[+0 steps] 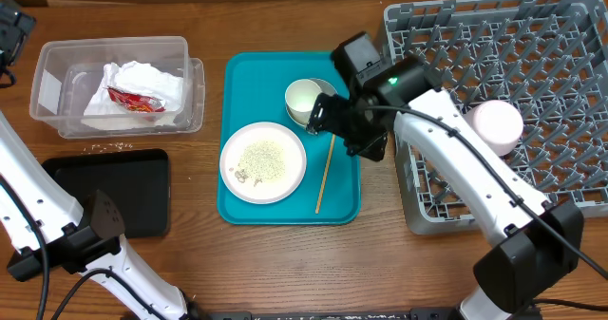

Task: Sort waste into correct bins and load items into the dishwasher
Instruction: 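Lower the right gripper and grasp the second wooden chopstick, then lift the chopstick and carry it right to the dish rack, then lower the chopstick into the rack beside the first and release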

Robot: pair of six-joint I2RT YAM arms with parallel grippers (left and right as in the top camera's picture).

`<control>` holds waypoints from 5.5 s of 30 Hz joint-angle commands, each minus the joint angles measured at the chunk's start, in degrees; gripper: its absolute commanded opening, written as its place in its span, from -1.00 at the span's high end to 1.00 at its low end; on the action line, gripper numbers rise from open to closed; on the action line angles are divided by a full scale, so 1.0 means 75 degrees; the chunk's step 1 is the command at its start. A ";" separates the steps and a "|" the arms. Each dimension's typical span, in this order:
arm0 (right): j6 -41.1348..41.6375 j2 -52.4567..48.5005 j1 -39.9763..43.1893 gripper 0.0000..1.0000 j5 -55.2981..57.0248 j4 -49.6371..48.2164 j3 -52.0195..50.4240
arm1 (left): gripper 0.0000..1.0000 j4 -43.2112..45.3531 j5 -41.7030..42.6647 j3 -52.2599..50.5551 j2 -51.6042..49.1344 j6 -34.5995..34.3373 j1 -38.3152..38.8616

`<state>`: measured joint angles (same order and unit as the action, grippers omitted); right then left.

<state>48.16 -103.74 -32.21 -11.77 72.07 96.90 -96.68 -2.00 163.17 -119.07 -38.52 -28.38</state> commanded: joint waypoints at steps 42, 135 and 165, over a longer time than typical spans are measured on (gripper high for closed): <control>0.0061 -0.1373 -0.0816 -0.12 0.2040 -0.2748 -0.1990 | -1.00 -0.0015 -0.0073 -0.0006 -0.0085 0.0169 0.0052; -0.5977 -0.1139 0.3060 -0.65 0.2413 -0.0606 0.0796 | -1.00 -0.0015 -0.0073 -0.0006 -0.0111 0.0169 0.0087; -0.3319 -0.0498 0.3063 -1.00 0.2005 0.2687 0.1542 | -1.00 -0.0015 -0.0073 -0.0006 -0.0111 0.0169 0.0087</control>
<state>22.52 -109.12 -9.15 3.38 92.29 107.09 -96.71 -2.00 163.15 -119.07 -38.52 -28.12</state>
